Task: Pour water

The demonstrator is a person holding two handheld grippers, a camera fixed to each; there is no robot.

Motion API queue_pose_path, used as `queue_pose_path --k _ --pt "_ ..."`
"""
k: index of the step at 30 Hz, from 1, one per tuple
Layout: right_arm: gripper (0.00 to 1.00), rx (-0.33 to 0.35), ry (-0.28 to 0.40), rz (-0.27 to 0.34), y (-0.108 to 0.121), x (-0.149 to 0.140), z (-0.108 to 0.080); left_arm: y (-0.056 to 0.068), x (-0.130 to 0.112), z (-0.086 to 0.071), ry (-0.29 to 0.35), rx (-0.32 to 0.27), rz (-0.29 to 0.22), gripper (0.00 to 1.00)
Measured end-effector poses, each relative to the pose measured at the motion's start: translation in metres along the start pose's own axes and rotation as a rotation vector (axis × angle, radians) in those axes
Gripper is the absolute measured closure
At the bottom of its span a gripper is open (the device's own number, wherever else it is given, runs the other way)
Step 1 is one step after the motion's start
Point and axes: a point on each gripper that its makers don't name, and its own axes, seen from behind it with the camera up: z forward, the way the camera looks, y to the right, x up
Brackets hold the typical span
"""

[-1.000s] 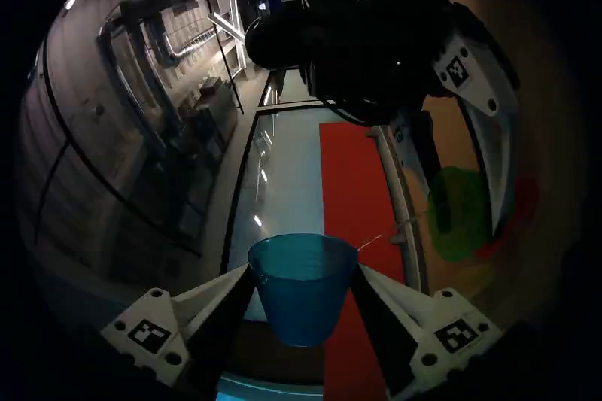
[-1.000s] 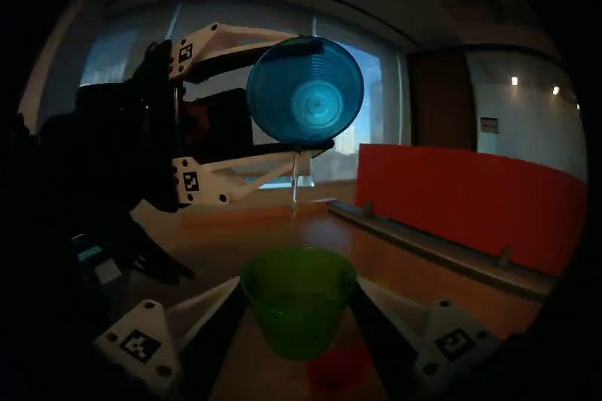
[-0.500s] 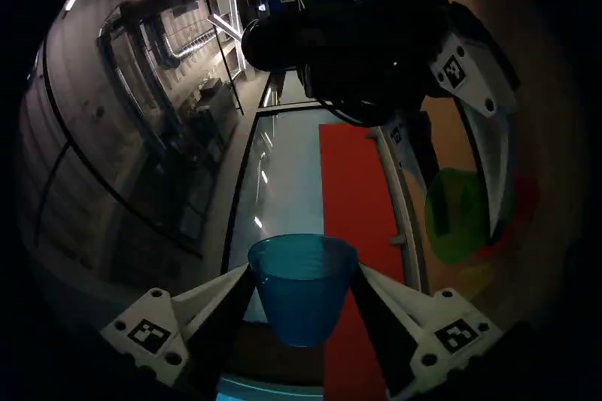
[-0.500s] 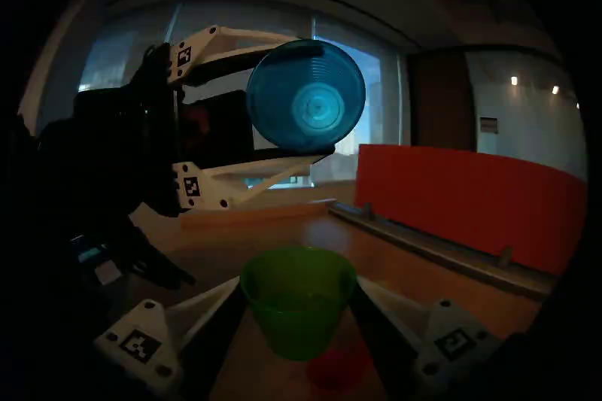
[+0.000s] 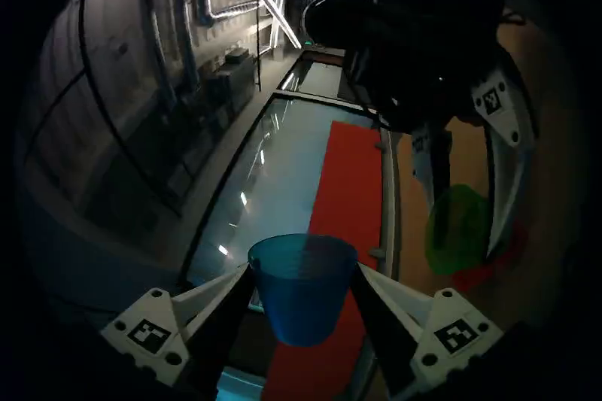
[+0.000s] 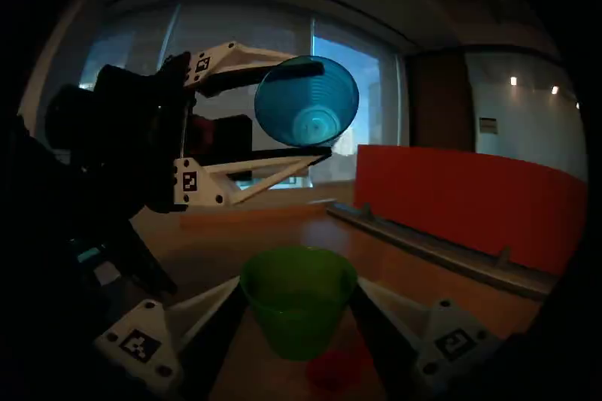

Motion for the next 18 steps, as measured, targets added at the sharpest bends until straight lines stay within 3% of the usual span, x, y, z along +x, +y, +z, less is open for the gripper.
queue_pose_path --k 9,18 --pt "0.1 -0.006 0.001 0.003 0.002 0.0 -0.001 0.001 -0.028 0.001 -0.049 0.004 -0.277 0.15" --pt "0.1 -0.01 0.001 -0.001 0.003 0.002 0.0 0.002 -0.034 -0.003 -0.046 -0.023 -0.576 0.15"
